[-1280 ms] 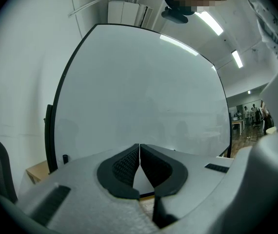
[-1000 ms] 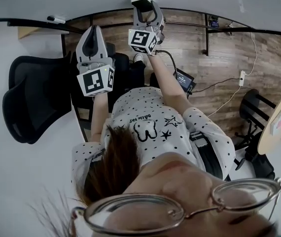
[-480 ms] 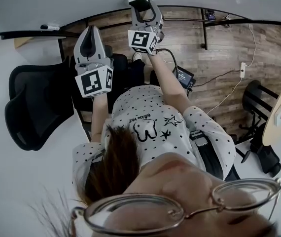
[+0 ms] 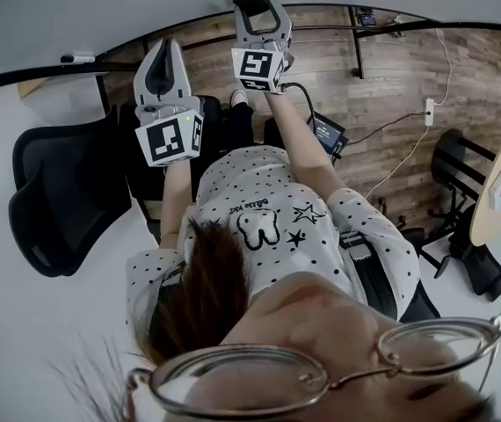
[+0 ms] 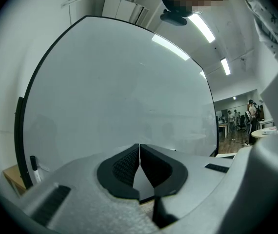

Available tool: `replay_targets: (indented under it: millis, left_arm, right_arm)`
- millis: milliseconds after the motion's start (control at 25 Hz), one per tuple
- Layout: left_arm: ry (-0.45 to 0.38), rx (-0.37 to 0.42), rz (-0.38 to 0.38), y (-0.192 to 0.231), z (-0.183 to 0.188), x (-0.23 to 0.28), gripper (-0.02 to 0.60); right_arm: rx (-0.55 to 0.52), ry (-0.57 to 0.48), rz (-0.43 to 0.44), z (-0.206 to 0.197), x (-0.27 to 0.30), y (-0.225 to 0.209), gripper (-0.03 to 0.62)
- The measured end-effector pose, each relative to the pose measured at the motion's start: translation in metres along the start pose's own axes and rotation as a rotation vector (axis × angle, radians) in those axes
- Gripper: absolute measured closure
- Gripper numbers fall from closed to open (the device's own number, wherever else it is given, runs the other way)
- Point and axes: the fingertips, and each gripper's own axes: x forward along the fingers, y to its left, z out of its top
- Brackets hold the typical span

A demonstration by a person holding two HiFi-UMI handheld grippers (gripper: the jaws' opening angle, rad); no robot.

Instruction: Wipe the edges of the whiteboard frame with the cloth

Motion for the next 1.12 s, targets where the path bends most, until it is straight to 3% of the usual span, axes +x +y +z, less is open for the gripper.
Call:
replay_targets:
  millis: [400,1120]
  left_arm:
    - [-0.006,0.008,-0.046,-0.029,0.022,0.009,0.561]
    - [-0.006,-0.002,-0.041,-0.105,0.029,0.043,0.561]
  right_arm:
    - [0.026,0.006,-0.006,0.007,-0.010,-0.035,0.362]
    - [0.021,0.007,0.003,-0.013,-0.018,-0.117,0.362]
